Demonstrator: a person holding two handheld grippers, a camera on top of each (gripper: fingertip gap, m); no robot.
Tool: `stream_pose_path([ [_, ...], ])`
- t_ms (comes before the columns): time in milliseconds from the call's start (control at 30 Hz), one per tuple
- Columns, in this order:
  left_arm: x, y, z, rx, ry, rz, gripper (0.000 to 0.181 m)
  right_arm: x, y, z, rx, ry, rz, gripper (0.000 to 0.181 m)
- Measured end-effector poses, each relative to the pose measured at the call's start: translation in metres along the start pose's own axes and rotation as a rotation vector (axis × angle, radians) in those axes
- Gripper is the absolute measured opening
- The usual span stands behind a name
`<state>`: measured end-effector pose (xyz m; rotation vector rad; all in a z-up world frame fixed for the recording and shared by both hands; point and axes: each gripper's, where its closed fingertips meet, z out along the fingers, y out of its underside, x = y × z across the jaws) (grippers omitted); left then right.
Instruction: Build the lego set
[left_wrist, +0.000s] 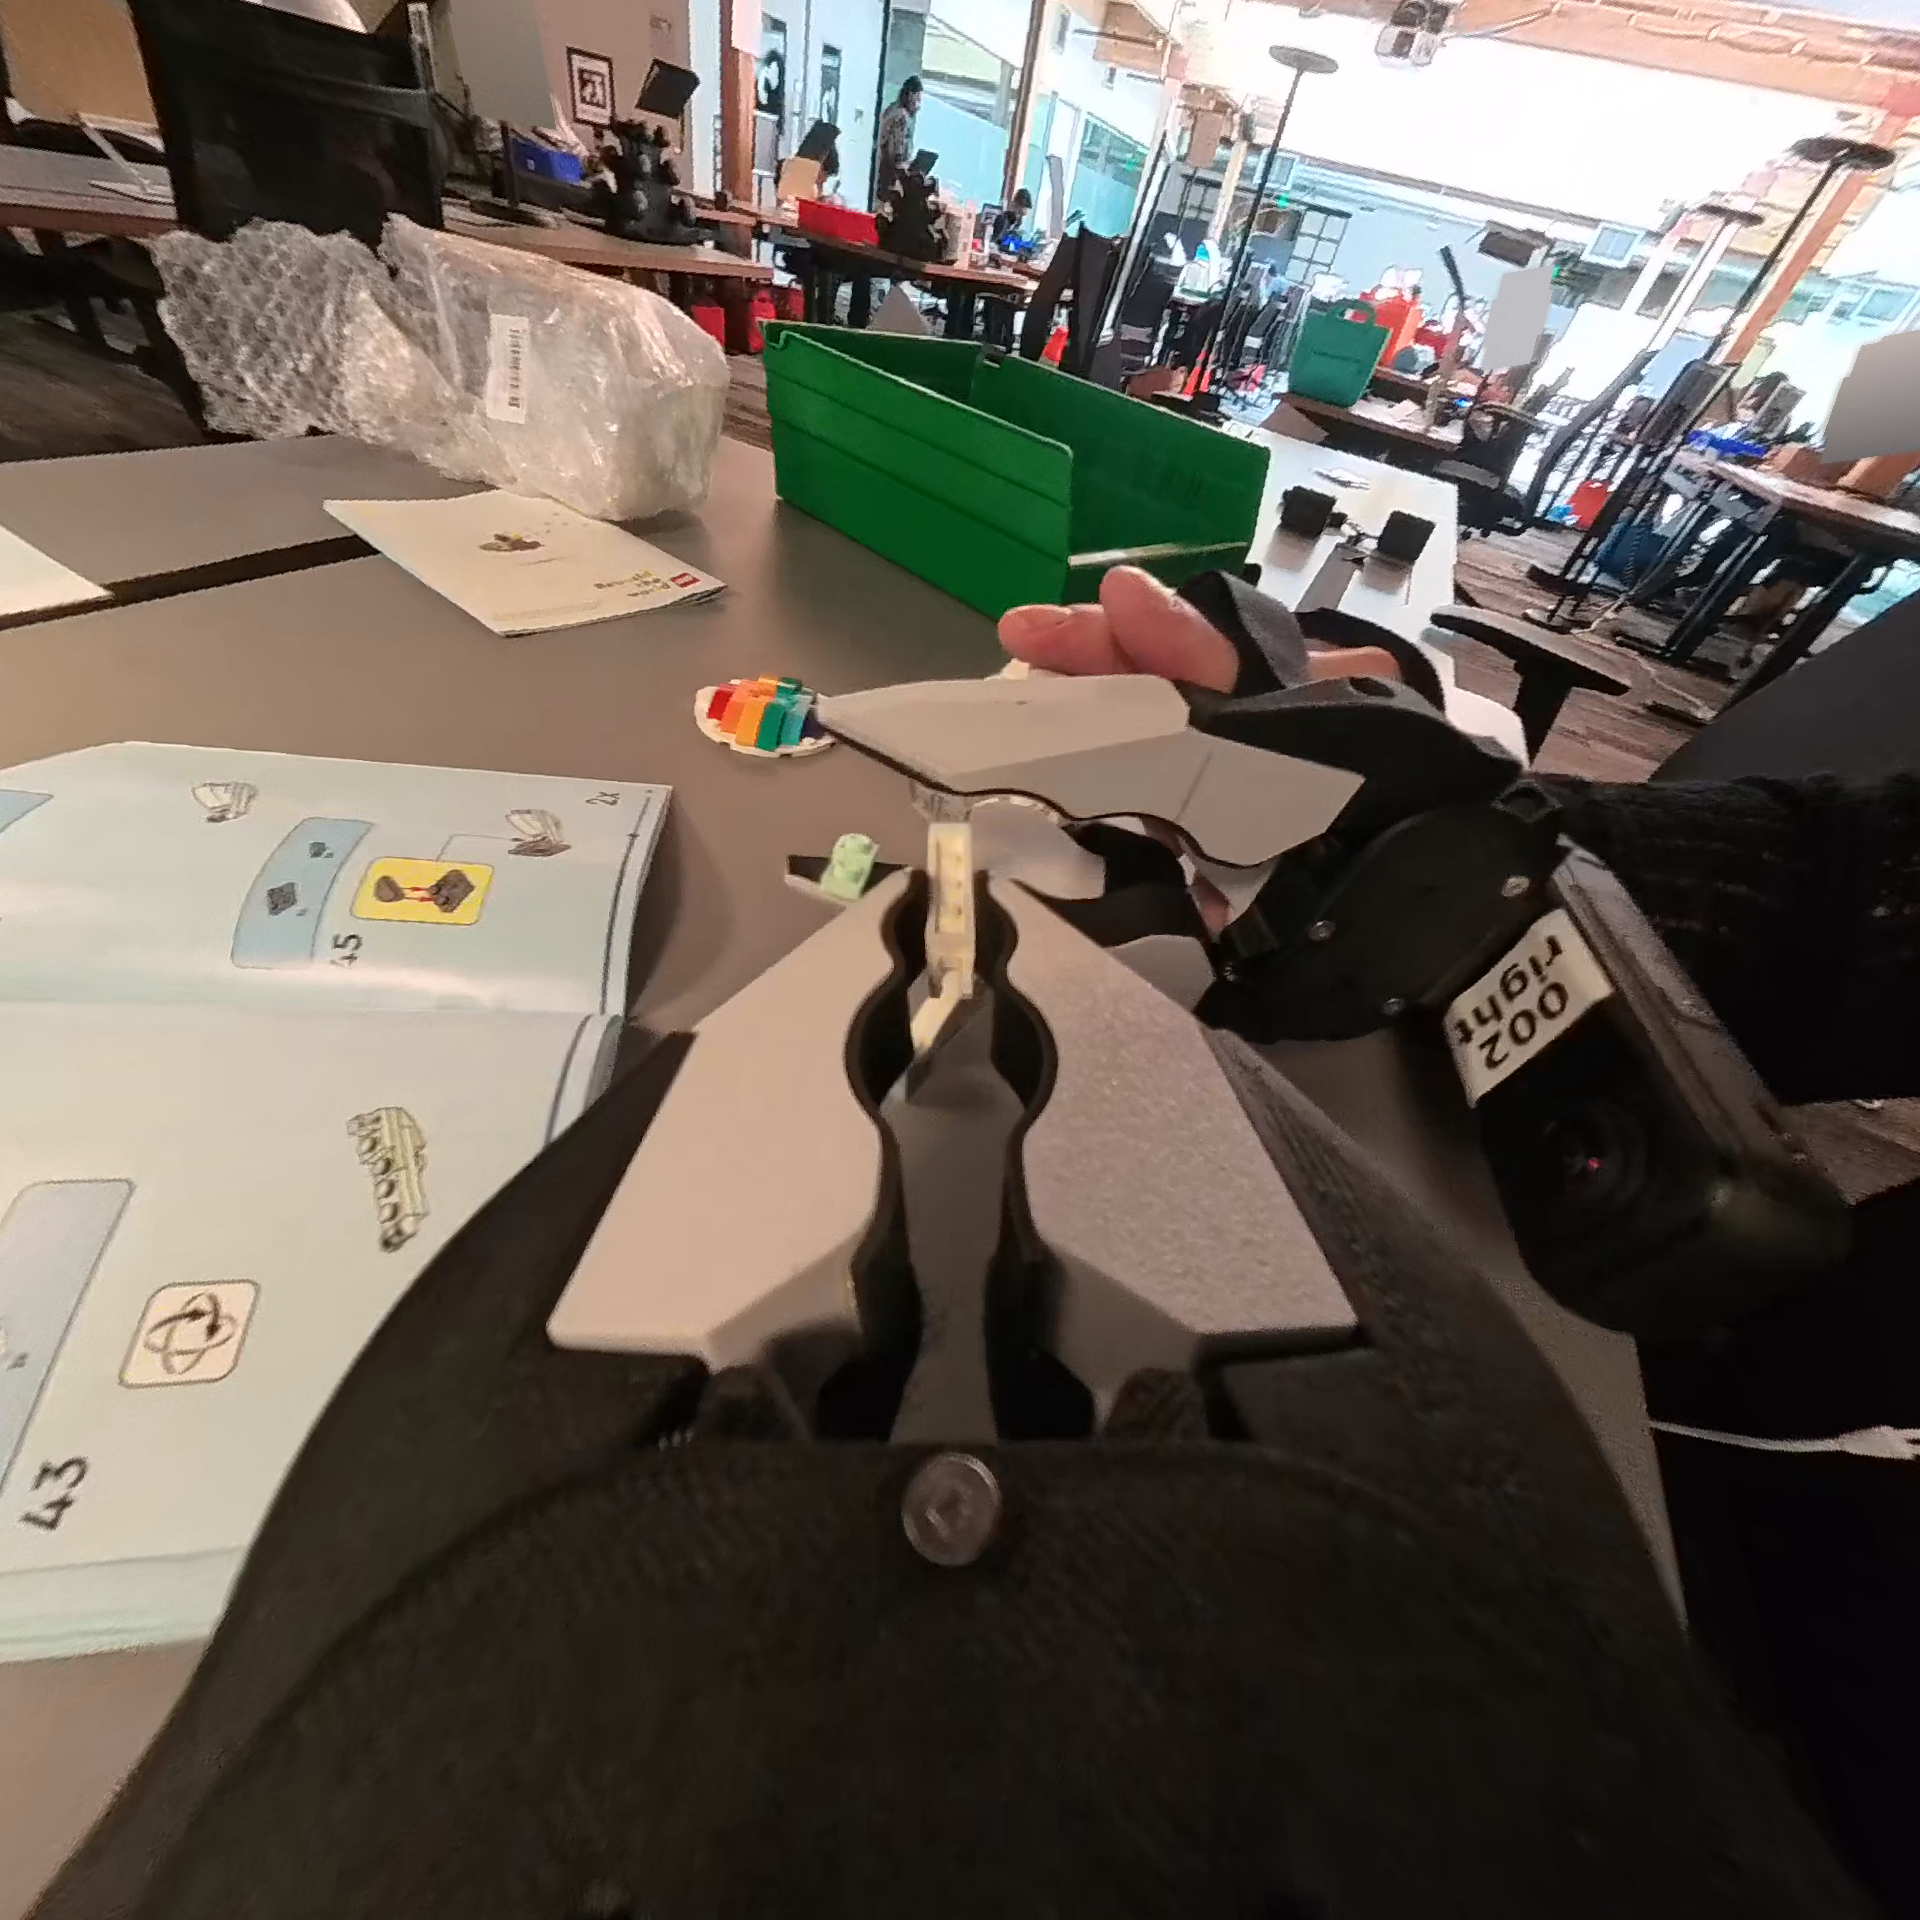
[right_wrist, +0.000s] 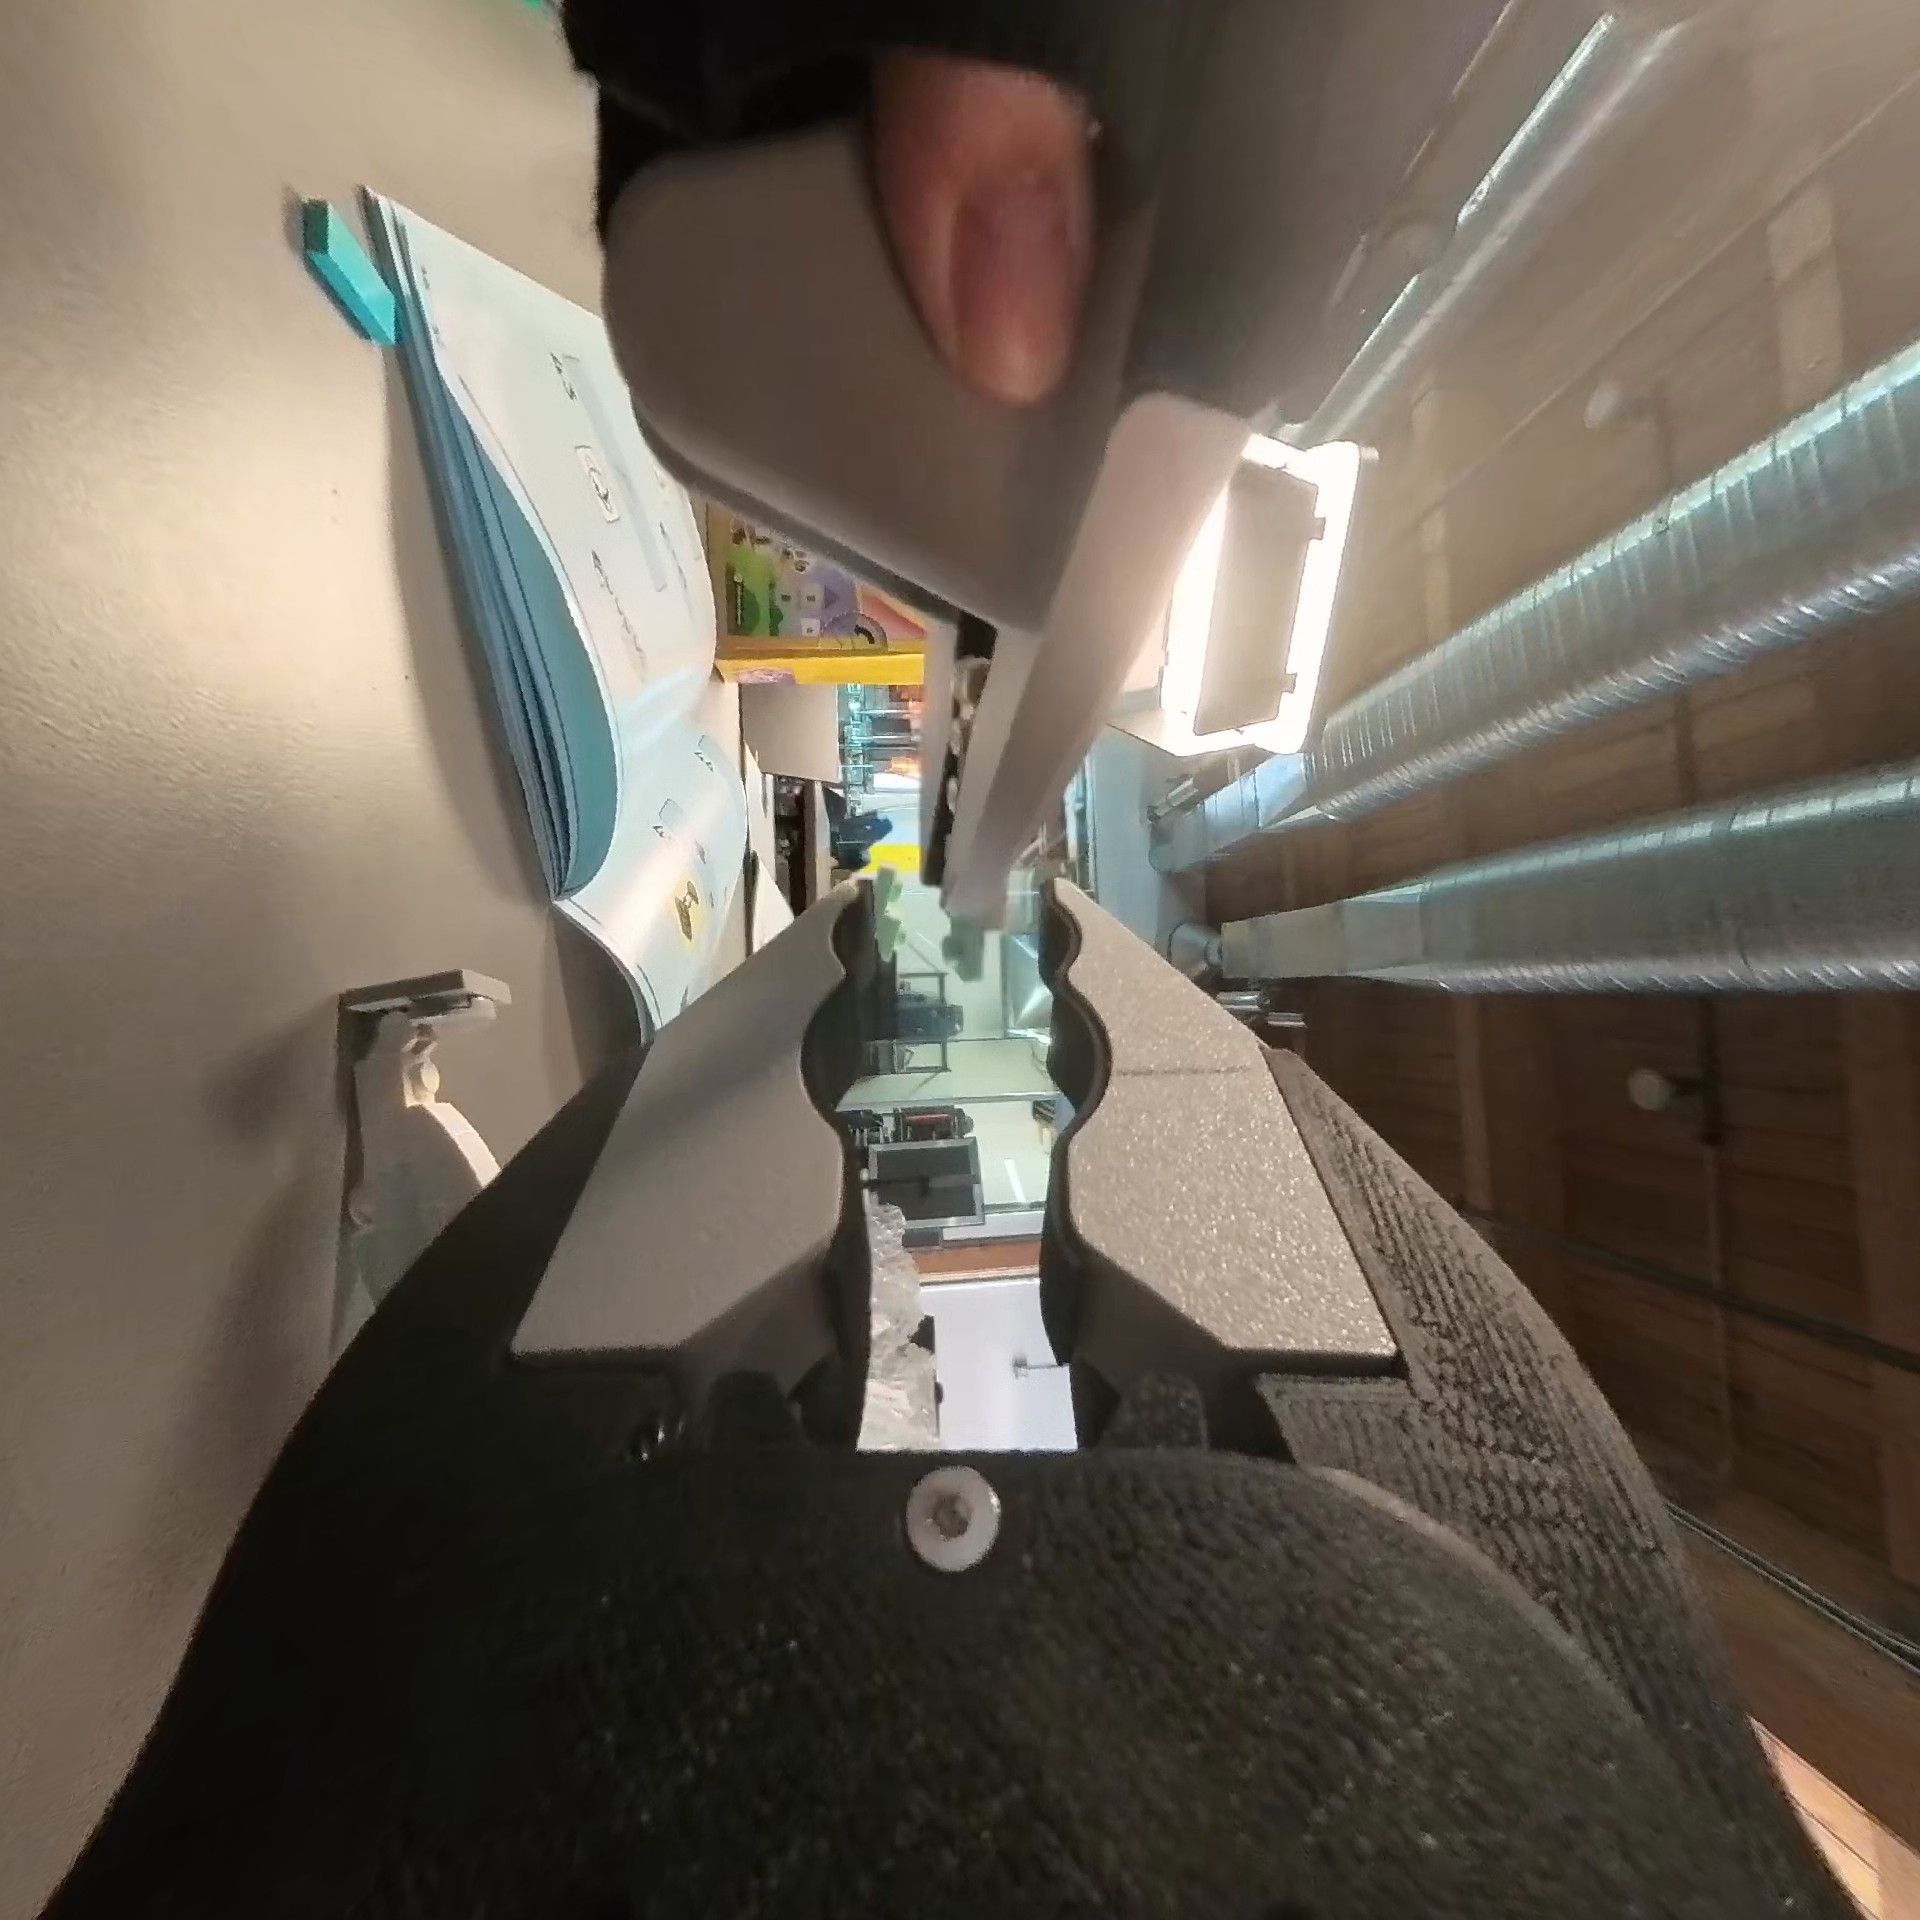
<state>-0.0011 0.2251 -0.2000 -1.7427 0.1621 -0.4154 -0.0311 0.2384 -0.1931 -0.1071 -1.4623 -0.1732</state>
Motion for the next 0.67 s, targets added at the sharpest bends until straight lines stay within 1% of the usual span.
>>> stream_pose_path([
  [200, -0.015, -0.004, -0.014, 0.012, -0.066, 0.018, 0.007, 0.0, 0.008, -0.002, 0.004, -0.035, 0.085, 0.031],
  [367, -0.016, -0.005, -0.016, 0.017, -0.059, -0.007, 0.007, 0.003, 0.008, -0.003, 0.012, -0.029, 0.092, 0.03],
  [433, -0.016, -0.004, -0.016, 0.011, -0.059, -0.011, 0.007, -0.001, 0.004, -0.005, 0.038, -0.062, 0.104, 0.029],
  [500, -0.018, -0.003, -0.018, 0.0, -0.07, 0.0, 0.007, -0.013, 0.0, -0.009, 0.064, -0.168, 0.152, 0.028],
  [533, -0.019, -0.003, -0.019, -0.001, -0.074, 0.005, 0.007, -0.022, -0.001, -0.013, 0.071, -0.252, 0.196, 0.028],
  [667, -0.022, 0.0, -0.024, -0.008, -0.079, 0.015, 0.007, -0.053, -0.014, -0.038, 0.09, -0.594, 0.472, 0.026],
])
